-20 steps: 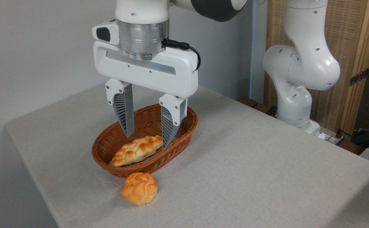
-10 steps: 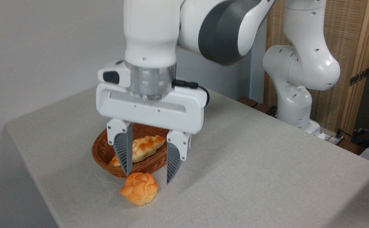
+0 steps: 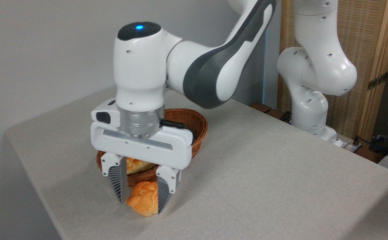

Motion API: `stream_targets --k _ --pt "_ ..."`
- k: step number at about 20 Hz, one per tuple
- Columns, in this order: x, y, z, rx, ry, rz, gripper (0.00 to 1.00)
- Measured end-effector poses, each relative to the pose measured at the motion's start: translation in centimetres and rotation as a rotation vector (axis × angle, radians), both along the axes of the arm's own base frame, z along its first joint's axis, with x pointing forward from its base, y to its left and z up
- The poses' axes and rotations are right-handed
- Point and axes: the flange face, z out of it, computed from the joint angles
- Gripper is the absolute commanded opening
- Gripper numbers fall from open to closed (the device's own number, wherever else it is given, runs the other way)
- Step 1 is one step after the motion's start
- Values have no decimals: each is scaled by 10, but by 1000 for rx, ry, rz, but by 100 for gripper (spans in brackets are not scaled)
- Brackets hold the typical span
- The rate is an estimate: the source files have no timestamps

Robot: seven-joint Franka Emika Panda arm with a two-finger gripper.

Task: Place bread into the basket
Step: 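Move the open gripper past the basket and lower it around the round bun, then close the gripper on the round golden bun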

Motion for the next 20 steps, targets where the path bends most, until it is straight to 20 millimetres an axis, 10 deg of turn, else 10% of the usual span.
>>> stream_targets --k 5,15,20 --pt "6 -31 -21 -5 16 -36 100" --pt "-3 -31 -34 74 113 -215 97" --pt "-4 -30 -35 90 124 -243 44"
